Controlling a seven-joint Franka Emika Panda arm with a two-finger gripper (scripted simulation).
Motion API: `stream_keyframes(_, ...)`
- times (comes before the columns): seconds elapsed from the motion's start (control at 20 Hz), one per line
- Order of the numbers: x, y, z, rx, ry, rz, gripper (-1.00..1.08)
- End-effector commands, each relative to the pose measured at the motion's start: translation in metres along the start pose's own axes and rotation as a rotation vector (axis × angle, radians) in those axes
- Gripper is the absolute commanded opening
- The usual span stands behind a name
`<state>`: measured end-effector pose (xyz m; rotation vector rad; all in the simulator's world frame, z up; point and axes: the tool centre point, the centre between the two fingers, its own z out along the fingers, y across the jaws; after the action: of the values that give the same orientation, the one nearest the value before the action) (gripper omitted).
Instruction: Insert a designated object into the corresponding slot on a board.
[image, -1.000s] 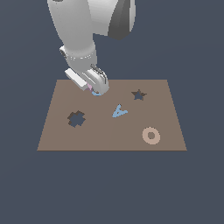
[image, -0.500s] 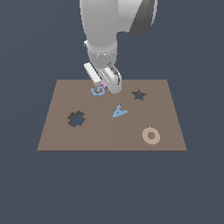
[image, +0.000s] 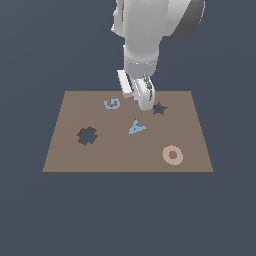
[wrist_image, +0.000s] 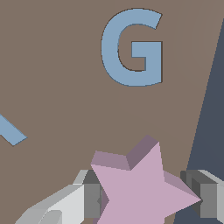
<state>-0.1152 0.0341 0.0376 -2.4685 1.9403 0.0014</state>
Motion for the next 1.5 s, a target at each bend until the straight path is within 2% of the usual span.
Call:
stream_keyframes(0.0,-0.013,-0.008,-0.001,0.001,0.000,0.066,-1.00)
stream_keyframes(0.35,-0.041,-0.029,-0.002,0.001,0.000,0.212,-1.00)
stream_keyframes(0.75,-0.059,-0.049,-0.003,0.001,-0.001,0.326,-1.00)
stream_keyframes(1.45,-0.066,-0.060,-0.001,0.001,-0.001,0.379,-1.00)
